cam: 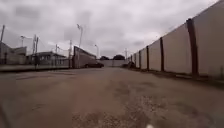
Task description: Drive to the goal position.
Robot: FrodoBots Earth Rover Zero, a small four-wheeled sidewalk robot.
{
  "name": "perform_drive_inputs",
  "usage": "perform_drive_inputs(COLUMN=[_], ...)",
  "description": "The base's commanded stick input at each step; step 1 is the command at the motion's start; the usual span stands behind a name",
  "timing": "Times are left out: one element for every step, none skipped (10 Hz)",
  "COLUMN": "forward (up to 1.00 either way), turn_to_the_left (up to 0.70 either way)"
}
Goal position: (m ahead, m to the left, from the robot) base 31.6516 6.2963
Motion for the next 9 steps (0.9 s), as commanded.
perform_drive_inputs(forward=[0.70, 0.70, 0.70, 0.70, 0.70, 0.70, 0.70, 0.70, 0.70], turn_to_the_left=[0.00, 0.00, 0.00, 0.00, 0.00, 0.00, 0.00, 0.00, 0.00])
